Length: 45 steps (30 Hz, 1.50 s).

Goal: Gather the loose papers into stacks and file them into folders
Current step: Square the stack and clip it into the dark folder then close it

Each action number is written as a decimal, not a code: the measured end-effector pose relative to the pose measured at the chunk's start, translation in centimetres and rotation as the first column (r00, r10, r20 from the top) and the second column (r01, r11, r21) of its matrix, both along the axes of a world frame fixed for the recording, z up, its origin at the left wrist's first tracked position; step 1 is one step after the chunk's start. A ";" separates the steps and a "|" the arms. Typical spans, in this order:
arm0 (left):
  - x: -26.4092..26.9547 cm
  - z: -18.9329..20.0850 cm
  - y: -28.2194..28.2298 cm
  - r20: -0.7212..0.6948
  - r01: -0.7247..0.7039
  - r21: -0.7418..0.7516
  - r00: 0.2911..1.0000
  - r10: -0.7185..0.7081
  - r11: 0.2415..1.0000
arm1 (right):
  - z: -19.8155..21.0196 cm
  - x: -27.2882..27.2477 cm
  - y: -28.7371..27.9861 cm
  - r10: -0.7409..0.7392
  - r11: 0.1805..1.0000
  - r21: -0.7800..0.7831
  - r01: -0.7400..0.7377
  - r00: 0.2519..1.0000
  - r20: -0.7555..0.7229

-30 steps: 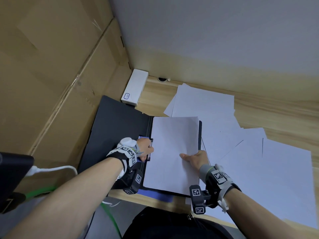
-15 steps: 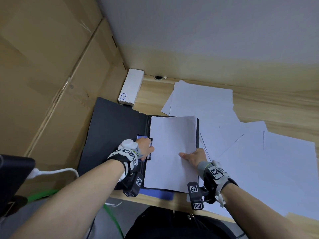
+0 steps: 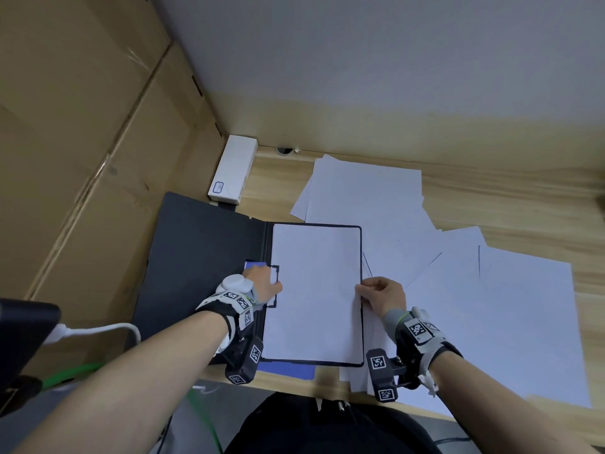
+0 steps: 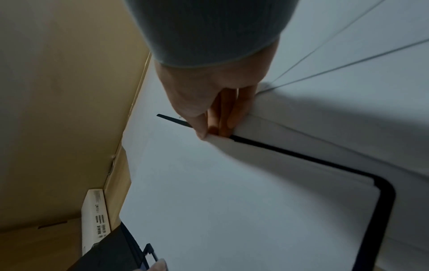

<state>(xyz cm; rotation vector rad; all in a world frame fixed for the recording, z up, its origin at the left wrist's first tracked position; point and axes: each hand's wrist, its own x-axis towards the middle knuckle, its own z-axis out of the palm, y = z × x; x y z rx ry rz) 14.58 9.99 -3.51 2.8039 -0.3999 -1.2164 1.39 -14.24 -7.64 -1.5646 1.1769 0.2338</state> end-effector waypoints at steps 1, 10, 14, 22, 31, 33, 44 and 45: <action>-0.2 0.0 0.0 0.012 0.015 0.016 1.000 -0.015 1.000 | 0.2 -0.2 -0.2 0.003 1.000 -0.018 -0.002 1.000 0.007; 1.8 5.3 4.0 0.351 -0.160 -0.304 0.897 0.267 0.939 | 0.5 2.1 0.4 0.101 0.990 -0.102 -0.095 0.993 0.060; 3.9 7.7 8.7 0.685 -0.190 -0.301 0.639 0.351 0.935 | -0.5 4.2 1.4 0.252 0.963 -0.094 -0.253 0.968 -0.020; 3.6 8.4 9.1 0.460 -0.440 -0.370 0.678 0.573 0.818 | -1.4 4.1 1.9 0.371 0.922 -0.094 -0.376 0.926 -0.070; 5.6 16.5 5.1 0.255 -0.286 -0.602 0.816 0.519 0.745 | -0.7 3.9 1.5 0.327 0.945 -0.001 -0.327 0.945 -0.007; 5.4 17.3 2.6 0.215 -0.210 -0.633 0.877 0.429 0.745 | 0.3 3.7 1.3 0.264 0.964 0.035 -0.265 0.964 0.026; 3.7 7.2 -2.2 0.017 -0.196 -0.356 0.976 0.216 0.914 | 3.9 0.4 -2.3 -0.036 0.977 0.213 0.007 0.990 0.133; 3.5 5.7 -1.4 0.017 -0.204 -0.275 0.976 0.217 0.939 | 3.7 0.0 -2.5 -0.047 0.977 0.214 0.022 0.993 0.110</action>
